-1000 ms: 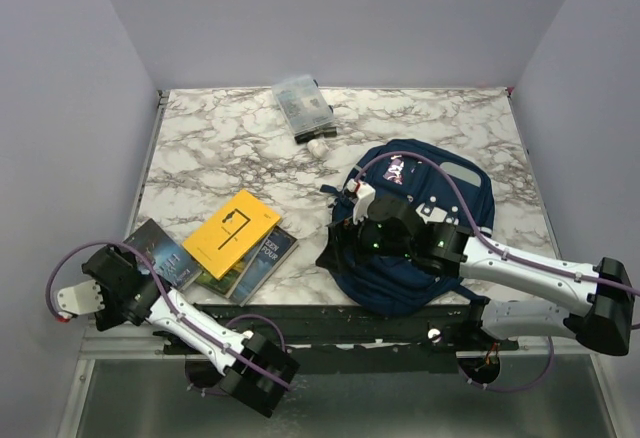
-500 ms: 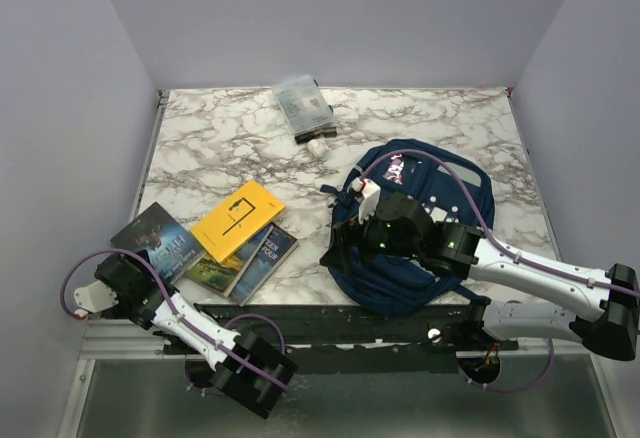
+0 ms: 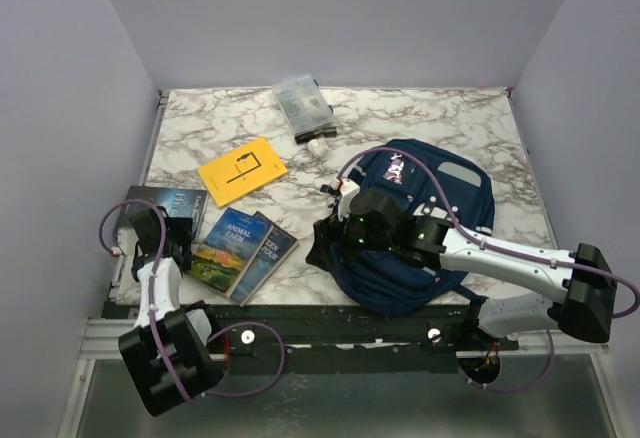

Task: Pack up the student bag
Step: Move the book to the center of the board, then adjust the book at the center of the board.

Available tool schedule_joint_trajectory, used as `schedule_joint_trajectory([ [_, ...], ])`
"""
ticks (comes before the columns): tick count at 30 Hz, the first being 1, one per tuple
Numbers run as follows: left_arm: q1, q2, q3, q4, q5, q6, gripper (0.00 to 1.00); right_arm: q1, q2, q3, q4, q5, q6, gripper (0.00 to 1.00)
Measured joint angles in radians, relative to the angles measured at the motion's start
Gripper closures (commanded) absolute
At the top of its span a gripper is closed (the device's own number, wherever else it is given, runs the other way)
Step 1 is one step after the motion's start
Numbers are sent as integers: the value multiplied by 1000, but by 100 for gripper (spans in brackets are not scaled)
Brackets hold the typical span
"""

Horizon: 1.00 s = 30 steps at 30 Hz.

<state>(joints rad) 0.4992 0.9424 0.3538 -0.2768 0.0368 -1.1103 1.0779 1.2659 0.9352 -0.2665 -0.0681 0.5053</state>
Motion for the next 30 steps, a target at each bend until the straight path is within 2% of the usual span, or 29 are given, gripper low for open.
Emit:
schedule_joint_trajectory([
  [5, -154, 77, 47, -4, 12, -32, 18, 0, 68, 42, 45, -2, 11, 8],
  [9, -256, 71, 79, -92, 15, -17, 15, 0, 122, 77, 77, -8, 23, 8],
  [14, -265, -39, 169, -204, -45, 73, 7, 0, 146, 84, 101, -17, 39, 8],
  [19, -261, -84, 266, -95, -112, 171, 5, 0, 146, 84, 101, -18, 51, 8],
  [22, -256, 8, 336, 12, -135, 203, 5, 0, 143, 83, 101, -19, 63, 8],
  [26, -238, 230, 476, 107, -139, 202, 5, 0, 120, 76, 100, -19, 79, 8],
  [30, -230, 517, 665, 173, -139, 179, 5, 0, 95, 76, 98, -18, 88, 8],
])
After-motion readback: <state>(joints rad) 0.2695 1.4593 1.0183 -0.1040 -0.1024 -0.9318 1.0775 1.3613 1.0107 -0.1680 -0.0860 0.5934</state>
